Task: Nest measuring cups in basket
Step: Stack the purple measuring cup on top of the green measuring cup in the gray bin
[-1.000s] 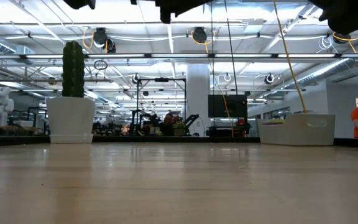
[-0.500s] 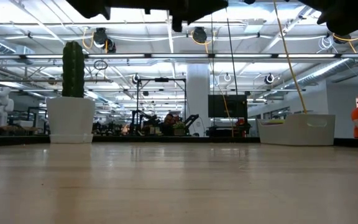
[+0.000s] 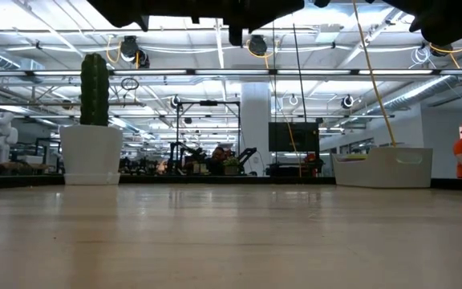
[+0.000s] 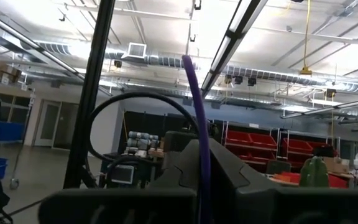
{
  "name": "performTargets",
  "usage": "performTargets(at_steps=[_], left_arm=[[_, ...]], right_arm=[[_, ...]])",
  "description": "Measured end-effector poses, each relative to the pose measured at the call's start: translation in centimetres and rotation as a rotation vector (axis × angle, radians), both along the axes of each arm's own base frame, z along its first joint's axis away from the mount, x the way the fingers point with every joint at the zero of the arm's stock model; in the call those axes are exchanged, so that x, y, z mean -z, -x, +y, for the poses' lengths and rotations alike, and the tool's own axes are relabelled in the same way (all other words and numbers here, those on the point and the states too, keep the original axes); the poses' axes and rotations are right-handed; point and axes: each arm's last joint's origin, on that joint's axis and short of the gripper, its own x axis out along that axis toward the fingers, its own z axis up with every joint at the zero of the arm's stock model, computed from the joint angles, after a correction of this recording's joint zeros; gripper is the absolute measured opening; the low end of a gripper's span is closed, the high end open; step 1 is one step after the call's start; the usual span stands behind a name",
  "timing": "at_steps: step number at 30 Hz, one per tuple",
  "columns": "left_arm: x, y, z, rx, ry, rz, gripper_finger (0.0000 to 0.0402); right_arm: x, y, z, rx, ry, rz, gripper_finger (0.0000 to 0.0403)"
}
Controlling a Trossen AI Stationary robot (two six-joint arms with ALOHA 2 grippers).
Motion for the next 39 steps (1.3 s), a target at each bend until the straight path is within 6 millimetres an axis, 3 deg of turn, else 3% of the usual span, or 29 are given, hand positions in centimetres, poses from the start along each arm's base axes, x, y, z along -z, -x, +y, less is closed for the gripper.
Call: performTargets(at_steps=[10,17,22,32,39], left_arm=[[-0.1,0.0,0.0,0.012,0.000,-0.005,0.0113],[0.0,0.0,0.0,0.016,0.000,-0.003,0.0019],[-0.3,0.3,0.2,0.014,-0.018,0.030,0.0015],[-3.2,3.8,1.2,-0.071,-0.090,0.230,0.0007],[-3.9,6.5,1.5,-0.299,-0.234,0.414,0.0007]], right_arm=[[0.0,0.0,0.0,0.000,0.001,0.006,0.0002],[0.1,-0.1,0.0,0.006,0.017,0.015,0.0002],[0.2,-0.1,0.0,0.011,0.027,0.022,0.0007],[0.5,-0.2,-0.2,0.088,0.000,0.098,0.0091],[0.9,0.7,-0.7,0.289,0.038,0.329,0.0135]])
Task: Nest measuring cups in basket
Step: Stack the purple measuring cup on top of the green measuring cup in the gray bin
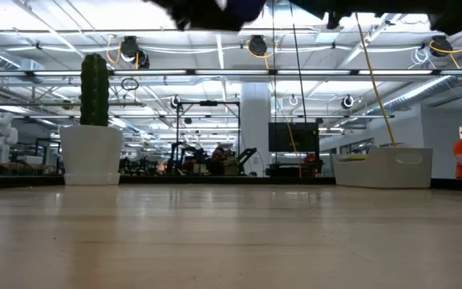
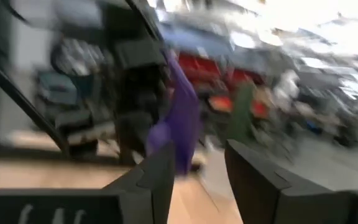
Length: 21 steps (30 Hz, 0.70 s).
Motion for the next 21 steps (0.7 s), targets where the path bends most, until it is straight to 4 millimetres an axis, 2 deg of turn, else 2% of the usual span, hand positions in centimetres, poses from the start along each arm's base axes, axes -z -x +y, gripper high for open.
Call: performTargets(at_steps=[4,8,13,21], left_arm=[[0.7,0.9,0.7,-0.170,-0.087,0.102,0.0007],[1.1,1.0,1.4,-0.211,-0.116,0.141,0.0009],[2.7,0.9,2.0,-0.220,-0.143,0.198,0.0006],[3.1,1.0,2.3,-0.181,-0.147,0.215,0.0006]], right_arm=[[-0.5,0.0,0.2,0.159,0.052,0.215,0.0141],[-1.3,-0.5,0.7,0.273,0.103,0.393,0.0141],[-1.7,-1.7,1.9,0.342,0.183,0.435,0.0141],[-1.5,-2.7,3.2,0.373,0.331,0.472,0.0141]])
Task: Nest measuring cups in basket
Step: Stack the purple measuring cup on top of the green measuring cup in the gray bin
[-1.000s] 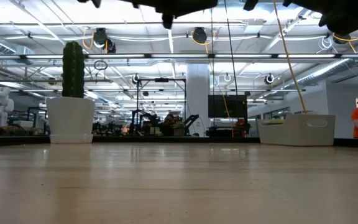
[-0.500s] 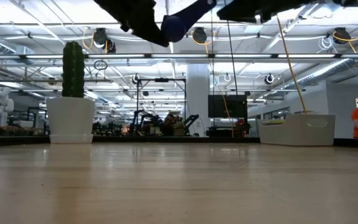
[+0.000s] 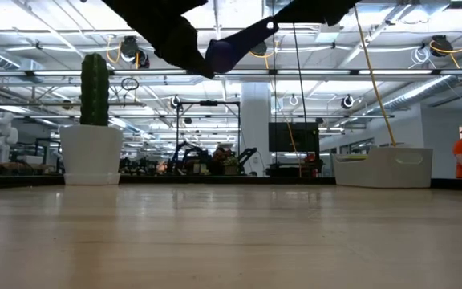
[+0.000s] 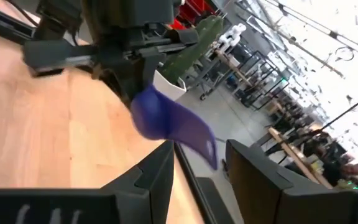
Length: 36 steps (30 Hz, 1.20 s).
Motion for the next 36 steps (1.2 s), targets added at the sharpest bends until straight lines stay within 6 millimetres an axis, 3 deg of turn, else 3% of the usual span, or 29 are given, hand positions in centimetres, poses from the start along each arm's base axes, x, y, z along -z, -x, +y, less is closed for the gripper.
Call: performTargets(at_steps=[8,22,25,36], left_arm=[[0.08,-0.02,-0.20,0.045,0.004,0.018,0.0006],[0.09,0.01,-0.51,0.070,-0.020,0.036,0.0006],[0.11,0.04,-0.68,0.077,-0.029,0.042,0.0007],[0.04,-0.01,-0.75,0.083,-0.027,0.036,0.0008]], right_arm=[[0.71,-0.79,0.17,-0.005,0.032,0.016,0.0124],[0.82,-1.05,0.08,-0.025,0.041,0.020,0.0005],[0.89,-1.05,0.02,-0.024,0.043,0.027,0.0013],[0.95,-1.10,-0.16,-0.016,0.029,0.021,0.0108]])
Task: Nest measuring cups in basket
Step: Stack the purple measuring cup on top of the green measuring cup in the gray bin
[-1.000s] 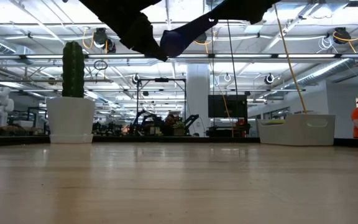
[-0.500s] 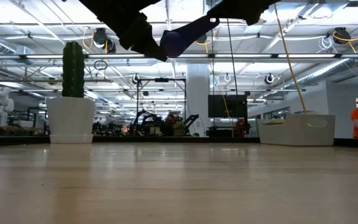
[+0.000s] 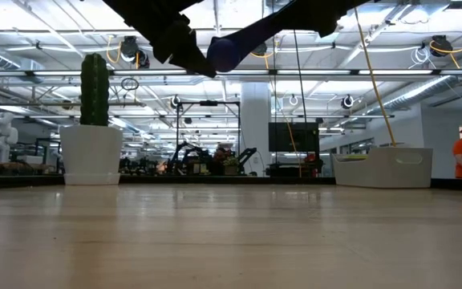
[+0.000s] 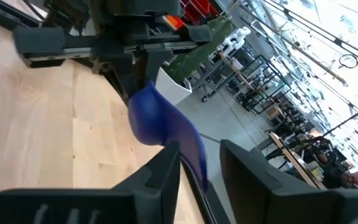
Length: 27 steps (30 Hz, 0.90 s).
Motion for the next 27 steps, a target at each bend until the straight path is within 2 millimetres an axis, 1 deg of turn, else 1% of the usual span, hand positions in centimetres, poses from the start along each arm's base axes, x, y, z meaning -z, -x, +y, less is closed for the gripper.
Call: performTargets(at_steps=[2,4,14,17,20,27], left_arm=[[0.00,0.00,0.00,0.001,-0.001,0.001,0.0007],[0.00,0.00,0.00,0.003,-0.005,0.003,0.0006],[0.01,0.01,-0.01,0.004,-0.007,0.005,0.0006],[0.00,0.00,0.00,0.003,-0.006,0.004,0.0012],[-0.05,-0.03,0.00,-0.010,0.014,-0.015,0.0044],[-0.21,-0.11,0.06,-0.061,0.061,-0.069,0.0156]], right_arm=[[0.01,-0.02,-0.09,0.004,-0.003,-0.001,0.0110],[0.03,-0.01,-0.09,0.004,-0.002,0.002,0.0104],[0.12,0.00,-0.08,0.001,0.003,0.012,0.0012],[0.12,0.00,-0.08,0.000,0.004,0.014,0.0004],[0.12,0.00,-0.08,0.001,0.004,0.013,0.0005],[0.06,0.03,-0.09,0.008,0.018,0.017,0.0002]])
